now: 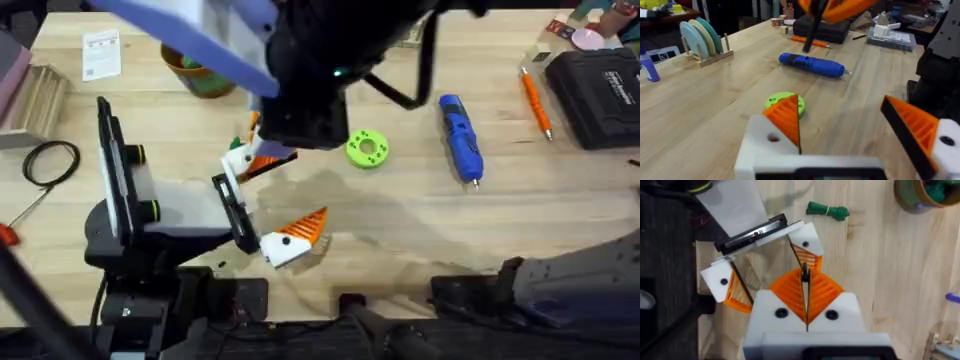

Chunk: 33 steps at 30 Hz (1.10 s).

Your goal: Pick up the gripper from the table and insert it into the empty holder that is missing its gripper. Then pick up a screw, insert it into the mounting hole, and use the screwdriver to tighten it. Finally, clean up the table by picking up the vegetable and placing it into the bucket.

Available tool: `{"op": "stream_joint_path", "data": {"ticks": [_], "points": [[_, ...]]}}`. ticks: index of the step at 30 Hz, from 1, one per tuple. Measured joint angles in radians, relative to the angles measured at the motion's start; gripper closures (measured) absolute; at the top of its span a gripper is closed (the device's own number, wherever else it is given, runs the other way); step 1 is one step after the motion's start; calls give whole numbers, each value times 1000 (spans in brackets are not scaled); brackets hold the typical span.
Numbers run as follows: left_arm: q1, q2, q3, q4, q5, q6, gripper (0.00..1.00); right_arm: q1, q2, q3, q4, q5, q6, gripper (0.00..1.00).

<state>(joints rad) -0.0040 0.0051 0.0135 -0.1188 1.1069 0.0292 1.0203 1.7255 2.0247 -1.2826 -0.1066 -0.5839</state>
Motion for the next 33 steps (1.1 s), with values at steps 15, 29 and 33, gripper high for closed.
{"op": "stream_joint_path", "data": {"ticks": [15, 29, 33], "points": [[0, 0, 0, 0, 0, 0, 15, 7, 94, 0, 27, -3, -90, 995], [0, 0, 0, 0, 0, 0, 15, 7, 145, 0, 30, -4, -98, 995], [0, 0, 0, 0, 0, 0, 15, 7, 148, 0, 30, -3, -98, 995]]}}
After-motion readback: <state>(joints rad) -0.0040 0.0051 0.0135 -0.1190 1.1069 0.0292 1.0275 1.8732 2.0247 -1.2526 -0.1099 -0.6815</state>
